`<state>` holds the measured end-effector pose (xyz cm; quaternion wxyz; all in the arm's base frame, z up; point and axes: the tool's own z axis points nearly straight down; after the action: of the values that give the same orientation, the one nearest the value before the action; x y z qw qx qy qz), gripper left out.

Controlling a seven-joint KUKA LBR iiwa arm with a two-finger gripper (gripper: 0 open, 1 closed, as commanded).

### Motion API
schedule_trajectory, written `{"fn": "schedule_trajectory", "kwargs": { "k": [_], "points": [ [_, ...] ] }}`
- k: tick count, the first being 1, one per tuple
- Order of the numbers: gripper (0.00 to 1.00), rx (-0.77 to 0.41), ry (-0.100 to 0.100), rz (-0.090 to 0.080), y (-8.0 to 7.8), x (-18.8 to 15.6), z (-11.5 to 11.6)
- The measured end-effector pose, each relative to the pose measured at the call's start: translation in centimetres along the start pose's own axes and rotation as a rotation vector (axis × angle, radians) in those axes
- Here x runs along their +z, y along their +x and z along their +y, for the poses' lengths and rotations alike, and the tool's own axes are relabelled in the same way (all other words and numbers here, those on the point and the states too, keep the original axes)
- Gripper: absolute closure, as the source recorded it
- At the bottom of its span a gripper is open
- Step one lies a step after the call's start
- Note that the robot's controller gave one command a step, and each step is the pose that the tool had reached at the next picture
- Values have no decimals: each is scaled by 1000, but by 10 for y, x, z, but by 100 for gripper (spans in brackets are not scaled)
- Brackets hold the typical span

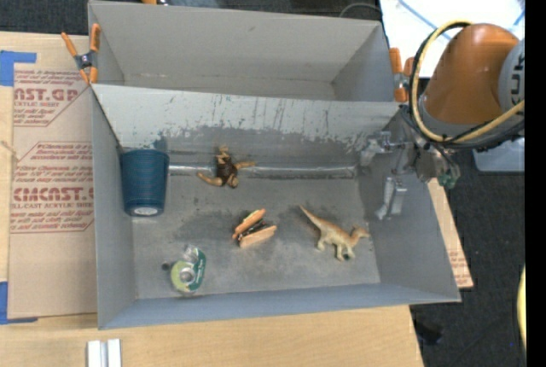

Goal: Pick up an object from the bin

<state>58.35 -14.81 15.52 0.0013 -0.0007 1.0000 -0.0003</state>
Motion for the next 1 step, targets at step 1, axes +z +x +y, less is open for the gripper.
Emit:
{"fn": "schedule_trajectory", "kwargs": {
  "k": [1],
  "points": [
    [0, 0, 0, 0, 0, 0, 0]
  ]
}}
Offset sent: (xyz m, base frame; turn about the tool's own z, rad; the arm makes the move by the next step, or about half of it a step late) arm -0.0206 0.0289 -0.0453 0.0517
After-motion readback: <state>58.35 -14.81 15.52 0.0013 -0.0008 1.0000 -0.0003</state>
